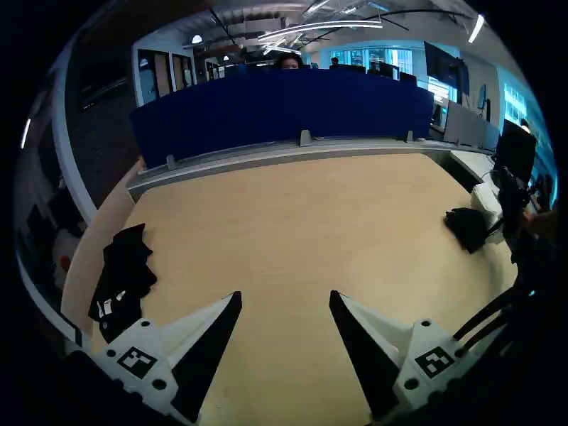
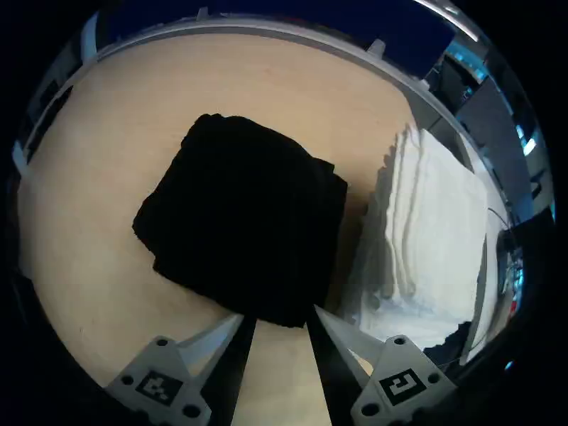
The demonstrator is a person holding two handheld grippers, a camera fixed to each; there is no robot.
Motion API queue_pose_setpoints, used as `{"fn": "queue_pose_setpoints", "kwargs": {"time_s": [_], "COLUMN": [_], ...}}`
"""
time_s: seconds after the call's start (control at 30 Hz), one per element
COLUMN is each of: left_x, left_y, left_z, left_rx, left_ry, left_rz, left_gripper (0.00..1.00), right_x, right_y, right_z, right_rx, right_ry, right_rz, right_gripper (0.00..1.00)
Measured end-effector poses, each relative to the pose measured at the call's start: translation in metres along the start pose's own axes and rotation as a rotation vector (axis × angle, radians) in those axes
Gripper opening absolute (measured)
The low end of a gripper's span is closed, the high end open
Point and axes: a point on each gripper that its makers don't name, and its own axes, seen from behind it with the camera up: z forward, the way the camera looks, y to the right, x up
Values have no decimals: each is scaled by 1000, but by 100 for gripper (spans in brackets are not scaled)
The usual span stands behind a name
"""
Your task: Fold towel
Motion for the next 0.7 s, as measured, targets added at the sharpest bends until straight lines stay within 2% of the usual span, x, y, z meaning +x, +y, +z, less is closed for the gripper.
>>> {"fn": "queue_pose_setpoints", "kwargs": {"time_s": [0.33, 0.63, 0.7], "left_x": [0, 1, 1], "left_y": [0, -1, -1], "left_z": [0, 1, 1], "left_rx": [0, 0, -1], "left_ry": [1, 5, 7], "left_rz": [-2, -8, -10], "left_gripper": [91, 91, 91], "right_x": [-1, -3, -2], "right_y": [1, -2, -3], "right_z": [-6, -24, -29], "right_rx": [-2, -8, -10], "right_ry": [2, 25, 37], "right_rz": [-1, -8, -8], "right_gripper": [53, 60, 66]}}
